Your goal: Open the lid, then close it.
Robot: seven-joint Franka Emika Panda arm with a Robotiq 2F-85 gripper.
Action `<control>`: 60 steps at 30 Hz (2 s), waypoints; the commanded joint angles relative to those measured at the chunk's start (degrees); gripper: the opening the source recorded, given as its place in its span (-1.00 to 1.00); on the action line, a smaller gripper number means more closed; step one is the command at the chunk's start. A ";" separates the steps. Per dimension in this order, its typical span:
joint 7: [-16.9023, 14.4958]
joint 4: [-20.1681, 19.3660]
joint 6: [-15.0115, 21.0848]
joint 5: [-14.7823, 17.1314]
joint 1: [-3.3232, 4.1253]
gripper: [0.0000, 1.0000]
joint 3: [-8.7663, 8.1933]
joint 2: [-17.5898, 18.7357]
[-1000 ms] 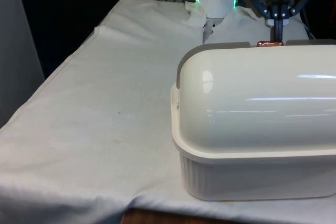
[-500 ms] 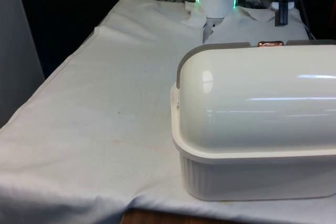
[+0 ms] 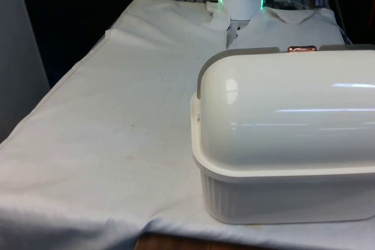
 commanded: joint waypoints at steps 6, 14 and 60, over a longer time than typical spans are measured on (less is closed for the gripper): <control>-0.86 2.46 -3.72 1.20 -0.46 -1.00 0.52 0.11; 0.00 4.35 -6.70 0.29 -0.17 -1.00 0.00 0.11; -0.97 10.49 -8.59 0.52 -0.17 1.00 0.11 5.10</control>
